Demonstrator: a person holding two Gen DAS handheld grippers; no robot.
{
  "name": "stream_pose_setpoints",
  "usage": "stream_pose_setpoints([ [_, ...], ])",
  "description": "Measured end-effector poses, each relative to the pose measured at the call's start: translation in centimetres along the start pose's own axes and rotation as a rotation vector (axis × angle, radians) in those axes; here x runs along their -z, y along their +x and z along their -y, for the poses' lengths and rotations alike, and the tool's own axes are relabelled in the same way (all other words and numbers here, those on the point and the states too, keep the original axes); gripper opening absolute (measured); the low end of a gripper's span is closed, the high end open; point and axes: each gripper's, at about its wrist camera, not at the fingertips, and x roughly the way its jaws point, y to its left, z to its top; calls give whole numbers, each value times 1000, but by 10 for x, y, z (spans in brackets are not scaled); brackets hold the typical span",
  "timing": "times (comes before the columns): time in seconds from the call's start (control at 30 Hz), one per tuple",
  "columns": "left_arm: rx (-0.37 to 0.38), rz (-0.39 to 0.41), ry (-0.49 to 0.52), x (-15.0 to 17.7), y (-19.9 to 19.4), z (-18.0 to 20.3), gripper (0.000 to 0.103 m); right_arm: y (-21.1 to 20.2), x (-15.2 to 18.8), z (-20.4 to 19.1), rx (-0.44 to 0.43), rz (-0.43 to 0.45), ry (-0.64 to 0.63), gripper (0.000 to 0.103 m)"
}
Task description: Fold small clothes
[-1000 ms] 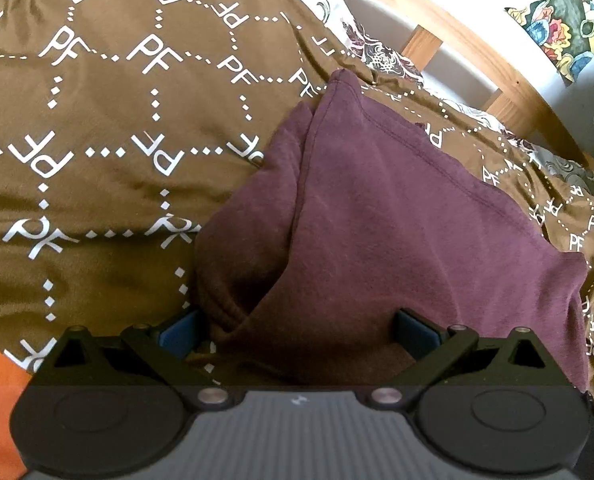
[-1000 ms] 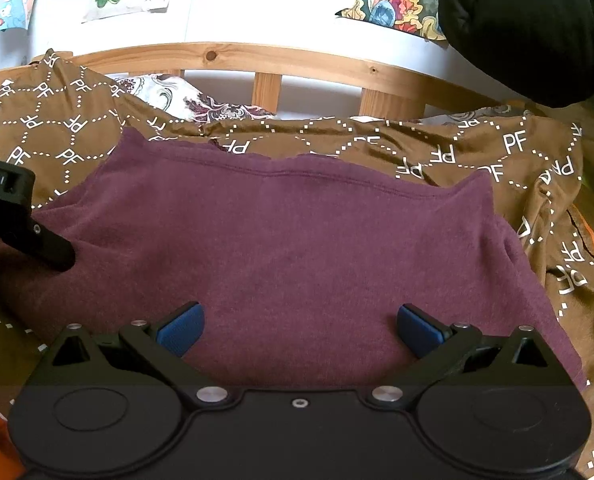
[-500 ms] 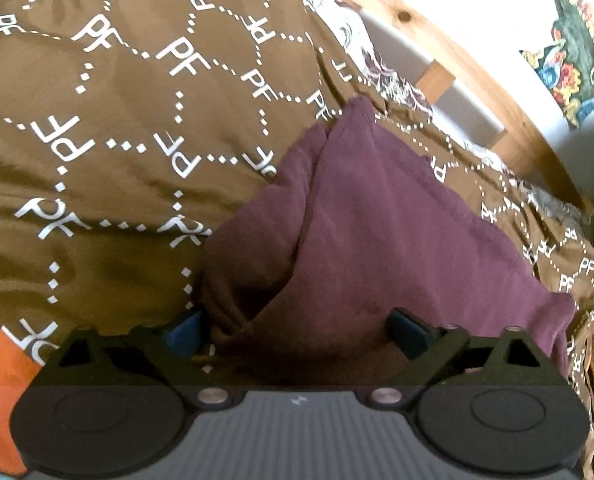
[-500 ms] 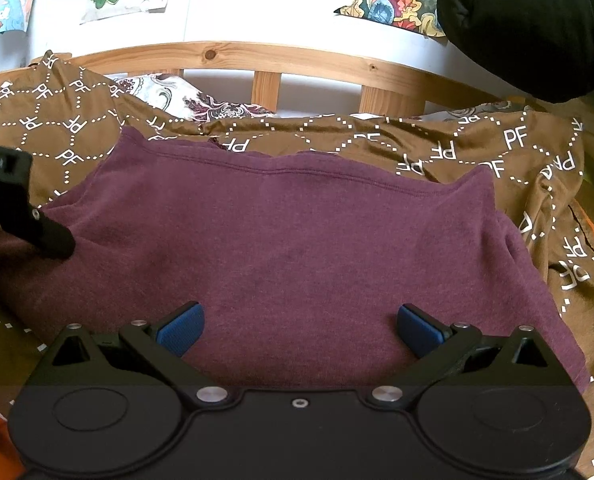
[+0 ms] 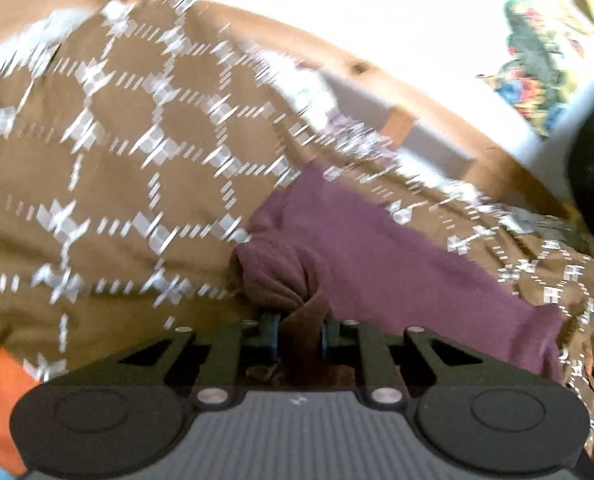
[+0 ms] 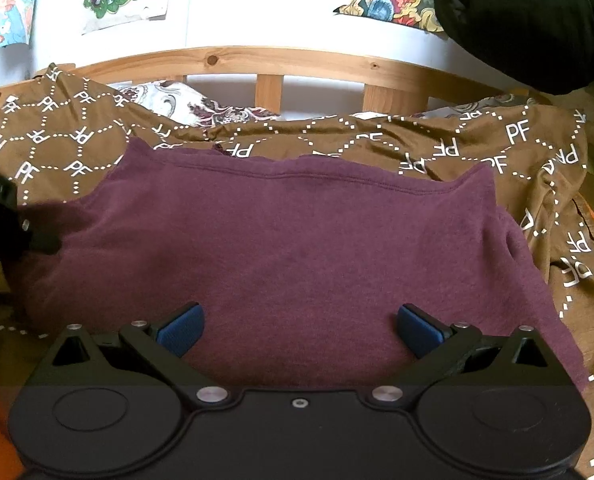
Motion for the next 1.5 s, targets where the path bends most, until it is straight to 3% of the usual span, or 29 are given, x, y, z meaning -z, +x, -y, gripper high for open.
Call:
stream_pose_setpoints([
  [0.23, 163, 102, 214, -14, -22, 56, 18, -30, -17, 34, 46, 5, 40, 103],
  [0.33, 258, 102, 325, -16, -26, 91, 18, -44, -21, 58, 86, 18, 58, 103],
  [0.5, 369, 28, 491, -6, -18, 153, 18, -60, -28, 109, 201, 33, 98, 103],
  [0.67, 427, -55, 617, 29, -12, 191, 18, -76, -25, 164, 316, 79, 164, 103],
  [0.8, 424, -139, 672, 60, -5, 202, 18, -80, -15, 202, 350, 87, 258, 103],
  [0.9, 407, -139, 696, 72, -6, 200, 21, -79, -10, 218, 341, 95, 319, 103],
  [0.97, 398, -135, 701, 76, -9, 200, 26, -76, -7, 220, 311, 104, 345, 103],
  [1.23, 432, -95, 678, 76, -32, 196, 89, -68, -10, 203, 189, 142, 355, 102],
  [1.33, 396, -59, 672, 77, -42, 192, 96, -67, -11, 199, 141, 162, 369, 102],
  [1.5, 335, -49, 673, 78, -48, 179, 99, -68, -8, 198, 44, 234, 456, 102],
])
